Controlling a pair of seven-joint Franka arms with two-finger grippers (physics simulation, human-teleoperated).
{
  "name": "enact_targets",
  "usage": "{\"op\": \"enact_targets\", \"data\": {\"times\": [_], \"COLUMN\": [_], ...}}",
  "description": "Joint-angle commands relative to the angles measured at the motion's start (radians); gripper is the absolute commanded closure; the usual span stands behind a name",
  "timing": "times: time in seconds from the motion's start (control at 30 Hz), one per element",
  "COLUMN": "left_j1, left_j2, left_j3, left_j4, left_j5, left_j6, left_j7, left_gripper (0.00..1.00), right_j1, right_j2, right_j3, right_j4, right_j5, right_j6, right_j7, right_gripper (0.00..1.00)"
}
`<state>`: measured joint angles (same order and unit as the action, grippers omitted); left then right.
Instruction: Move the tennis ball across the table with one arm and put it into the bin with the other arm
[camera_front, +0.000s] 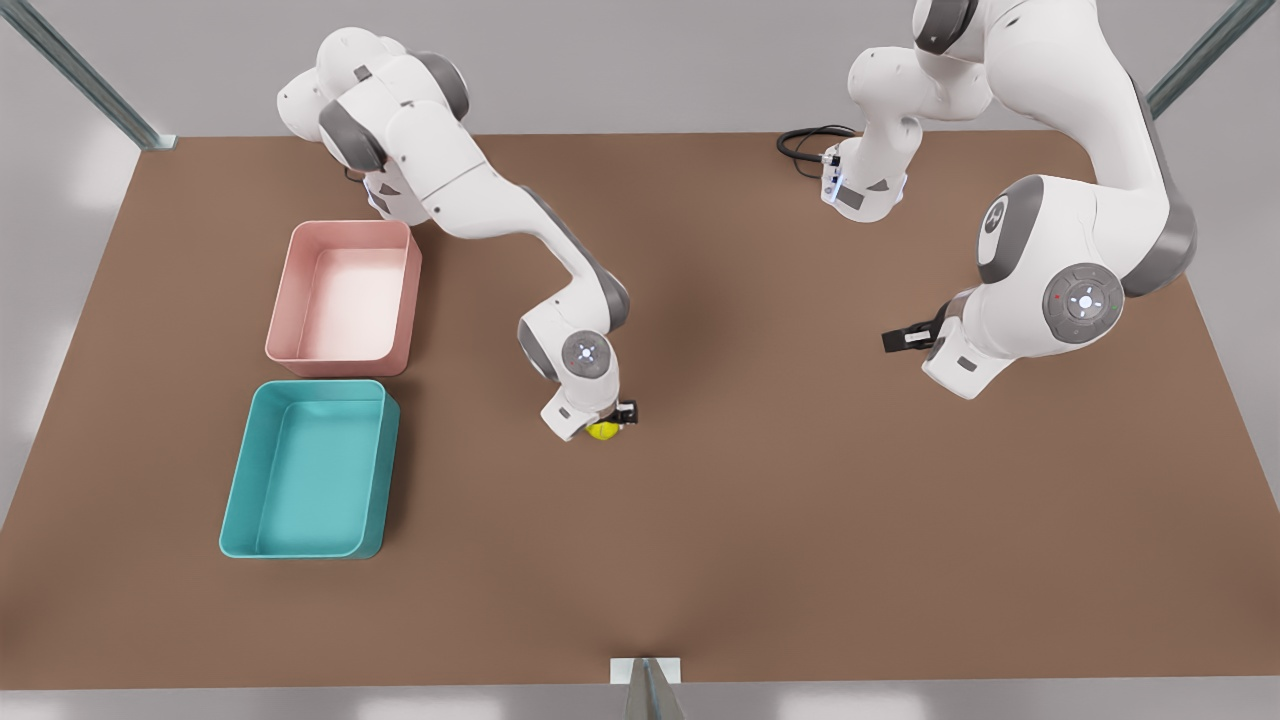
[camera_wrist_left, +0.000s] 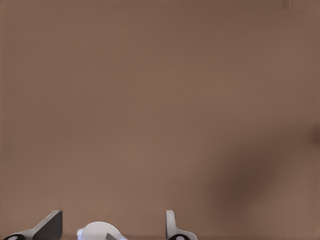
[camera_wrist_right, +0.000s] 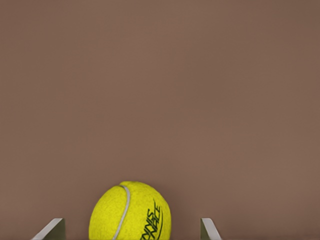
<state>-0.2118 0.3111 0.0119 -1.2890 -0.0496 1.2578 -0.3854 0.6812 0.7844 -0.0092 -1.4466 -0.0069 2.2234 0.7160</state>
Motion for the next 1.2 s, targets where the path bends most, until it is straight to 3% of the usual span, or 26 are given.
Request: {"op": "enact_targets", "data": {"times": [0.0, 0.87, 0.97, 1.17], "left_j1": [0.0, 0.02, 0.019, 0.017], "left_j2": [-0.001, -0.007, -0.006, -0.001], "left_j3": [0.0, -0.007, -0.007, -0.007], "left_j4": [0.0, -0.026, -0.026, -0.026], "left_j5": [0.001, -0.01, -0.009, -0.007], "left_j6": [-0.001, 0.025, 0.025, 0.026], "left_j7": [-0.044, -0.043, -0.033, -0.032], "left_gripper": [0.0, 0.0, 0.0, 0.0], "right_j1": [0.0, 0.023, 0.024, 0.023], "right_j2": [0.013, 0.072, 0.07, 0.072], "right_j3": [0.0, 0.002, 0.002, 0.002], "right_j4": [-0.002, -0.035, -0.035, -0.041], "right_j5": [0.002, -0.01, -0.012, -0.012], "right_j6": [0.051, 0.13, 0.13, 0.13], "right_j7": [0.132, 0.132, 0.131, 0.12], "right_gripper": [0.0, 0.0, 0.07, 0.37]}}
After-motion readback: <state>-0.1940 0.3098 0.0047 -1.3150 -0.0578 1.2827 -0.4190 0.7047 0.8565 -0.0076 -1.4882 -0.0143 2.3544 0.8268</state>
